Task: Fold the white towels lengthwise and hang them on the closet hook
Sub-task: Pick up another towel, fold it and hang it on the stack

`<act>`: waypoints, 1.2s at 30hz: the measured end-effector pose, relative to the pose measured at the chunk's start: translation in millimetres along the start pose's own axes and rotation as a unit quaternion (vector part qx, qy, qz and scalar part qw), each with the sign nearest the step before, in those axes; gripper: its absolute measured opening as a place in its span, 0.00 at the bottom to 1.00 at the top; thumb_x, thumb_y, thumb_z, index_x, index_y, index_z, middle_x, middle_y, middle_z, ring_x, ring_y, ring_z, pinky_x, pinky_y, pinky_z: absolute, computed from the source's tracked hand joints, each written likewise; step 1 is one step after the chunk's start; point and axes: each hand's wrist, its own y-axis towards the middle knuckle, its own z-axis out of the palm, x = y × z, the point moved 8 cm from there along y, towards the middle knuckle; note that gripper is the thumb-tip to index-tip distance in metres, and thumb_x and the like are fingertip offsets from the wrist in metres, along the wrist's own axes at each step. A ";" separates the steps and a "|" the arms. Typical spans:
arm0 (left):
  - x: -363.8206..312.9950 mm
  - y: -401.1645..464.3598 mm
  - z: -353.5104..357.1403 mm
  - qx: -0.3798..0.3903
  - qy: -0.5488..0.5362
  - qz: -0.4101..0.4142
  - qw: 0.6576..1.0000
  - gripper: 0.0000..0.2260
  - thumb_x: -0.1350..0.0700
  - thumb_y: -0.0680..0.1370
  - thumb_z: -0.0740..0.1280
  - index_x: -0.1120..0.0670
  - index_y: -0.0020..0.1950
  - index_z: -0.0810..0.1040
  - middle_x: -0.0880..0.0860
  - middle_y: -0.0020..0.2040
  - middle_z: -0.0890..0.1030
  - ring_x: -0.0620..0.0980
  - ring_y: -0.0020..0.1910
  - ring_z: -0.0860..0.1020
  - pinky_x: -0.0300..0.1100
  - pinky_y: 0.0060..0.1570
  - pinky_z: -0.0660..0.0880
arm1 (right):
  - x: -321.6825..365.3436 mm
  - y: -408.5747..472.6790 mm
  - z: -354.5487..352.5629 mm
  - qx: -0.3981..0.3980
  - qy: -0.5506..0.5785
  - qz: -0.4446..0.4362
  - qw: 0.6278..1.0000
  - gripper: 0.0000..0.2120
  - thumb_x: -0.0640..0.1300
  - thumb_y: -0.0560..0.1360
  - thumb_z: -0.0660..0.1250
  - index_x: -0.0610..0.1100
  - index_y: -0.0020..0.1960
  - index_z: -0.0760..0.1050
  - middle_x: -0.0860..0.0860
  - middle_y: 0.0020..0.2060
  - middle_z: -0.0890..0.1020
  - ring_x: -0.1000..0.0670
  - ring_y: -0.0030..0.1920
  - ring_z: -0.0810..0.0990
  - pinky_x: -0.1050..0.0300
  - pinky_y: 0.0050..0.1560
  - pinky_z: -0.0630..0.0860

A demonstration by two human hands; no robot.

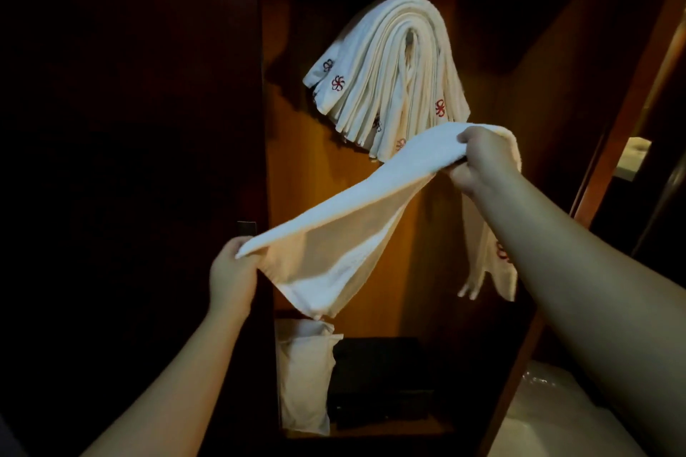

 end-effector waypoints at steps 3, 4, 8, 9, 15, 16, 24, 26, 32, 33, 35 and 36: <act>-39.1 15.6 -13.4 0.000 -0.217 0.024 0.976 0.09 0.64 0.74 0.69 0.51 0.48 0.83 0.49 0.44 0.85 0.54 0.50 0.81 0.46 0.50 0.77 | 2.6 6.3 0.4 0.031 0.010 0.001 0.999 0.11 0.28 0.76 0.63 0.40 0.53 0.69 0.42 0.50 0.77 0.43 0.48 0.80 0.44 0.50 0.83; -55.8 22.1 -18.8 0.021 -0.270 0.055 0.961 0.08 0.62 0.74 0.70 0.51 0.50 0.83 0.50 0.46 0.85 0.52 0.51 0.82 0.46 0.51 0.79 | 3.6 7.2 2.2 0.045 0.014 0.002 0.999 0.12 0.28 0.76 0.62 0.41 0.56 0.70 0.42 0.50 0.78 0.43 0.48 0.80 0.46 0.44 0.83; -66.1 11.1 1.9 0.190 -0.194 0.042 0.961 0.17 0.55 0.70 0.78 0.53 0.58 0.82 0.55 0.54 0.85 0.54 0.55 0.83 0.43 0.48 0.82 | 5.7 17.2 3.3 0.053 0.027 0.010 0.998 0.21 0.28 0.74 0.62 0.40 0.64 0.71 0.39 0.55 0.79 0.38 0.52 0.82 0.44 0.36 0.84; -54.5 1.9 7.5 0.214 -0.134 0.025 0.967 0.16 0.60 0.72 0.76 0.55 0.59 0.81 0.57 0.56 0.84 0.55 0.54 0.83 0.41 0.46 0.82 | 3.7 19.9 1.3 0.049 0.013 0.013 0.999 0.23 0.28 0.73 0.62 0.40 0.67 0.71 0.38 0.57 0.78 0.37 0.53 0.81 0.44 0.36 0.84; -54.4 9.5 -16.5 0.152 -0.147 0.007 0.977 0.18 0.68 0.77 0.64 0.47 0.47 0.86 0.52 0.48 0.87 0.51 0.44 0.85 0.43 0.34 0.81 | -11.8 37.1 -24.2 0.018 -0.029 0.033 0.999 0.24 0.28 0.74 0.61 0.40 0.69 0.69 0.40 0.58 0.79 0.40 0.53 0.82 0.46 0.39 0.81; -55.9 9.5 -17.6 0.158 -0.164 0.003 0.974 0.19 0.70 0.77 0.63 0.48 0.45 0.86 0.51 0.47 0.86 0.50 0.44 0.85 0.43 0.34 0.82 | -14.3 39.3 -26.1 0.021 -0.035 0.038 0.998 0.24 0.28 0.75 0.61 0.39 0.70 0.69 0.39 0.59 0.79 0.40 0.55 0.82 0.45 0.42 0.82; -51.1 4.8 -25.3 0.199 -0.281 -0.041 0.938 0.12 0.59 0.71 0.58 0.54 0.34 0.81 0.55 0.38 0.80 0.54 0.38 0.79 0.44 0.36 0.73 | -21.7 41.1 -25.7 0.075 -0.026 0.051 0.996 0.20 0.32 0.78 0.65 0.41 0.68 0.66 0.39 0.58 0.81 0.40 0.52 0.84 0.41 0.47 0.84; -47.9 5.8 -24.5 0.196 -0.309 -0.052 0.929 0.15 0.55 0.75 0.58 0.55 0.34 0.79 0.55 0.42 0.82 0.53 0.40 0.82 0.43 0.37 0.75 | -19.3 38.9 -22.9 0.106 -0.016 0.053 0.993 0.19 0.34 0.80 0.63 0.41 0.70 0.66 0.39 0.58 0.81 0.39 0.53 0.84 0.41 0.40 0.84; -12.3 5.3 0.1 0.168 -0.159 -0.129 0.964 0.15 0.70 0.76 0.64 0.52 0.36 0.71 0.57 0.53 0.78 0.57 0.51 0.80 0.44 0.32 0.78 | -10.9 29.3 -2.8 0.150 0.021 0.041 0.988 0.18 0.36 0.81 0.61 0.38 0.71 0.68 0.37 0.53 0.84 0.38 0.47 0.87 0.41 0.36 0.83; -5.0 4.4 4.2 0.159 -0.146 -0.145 0.966 0.14 0.72 0.75 0.62 0.53 0.38 0.71 0.58 0.53 0.76 0.57 0.49 0.79 0.44 0.31 0.76 | -10.1 27.8 0.7 0.146 0.026 0.040 0.988 0.18 0.36 0.81 0.61 0.38 0.71 0.68 0.37 0.54 0.83 0.38 0.49 0.86 0.42 0.35 0.82; 10.4 2.0 13.5 0.144 -0.122 -0.177 0.966 0.13 0.74 0.74 0.59 0.56 0.44 0.72 0.60 0.52 0.74 0.56 0.45 0.77 0.43 0.30 0.75 | -9.8 23.6 9.1 0.140 0.024 0.037 0.989 0.19 0.37 0.81 0.61 0.38 0.71 0.67 0.38 0.56 0.82 0.38 0.52 0.84 0.41 0.34 0.82; 18.5 1.2 17.9 0.138 -0.104 -0.191 0.966 0.13 0.73 0.75 0.59 0.56 0.48 0.73 0.60 0.52 0.73 0.56 0.44 0.77 0.43 0.31 0.75 | -10.4 20.8 14.2 0.141 0.020 0.037 0.989 0.19 0.37 0.81 0.62 0.38 0.71 0.66 0.38 0.57 0.82 0.38 0.53 0.83 0.40 0.34 0.82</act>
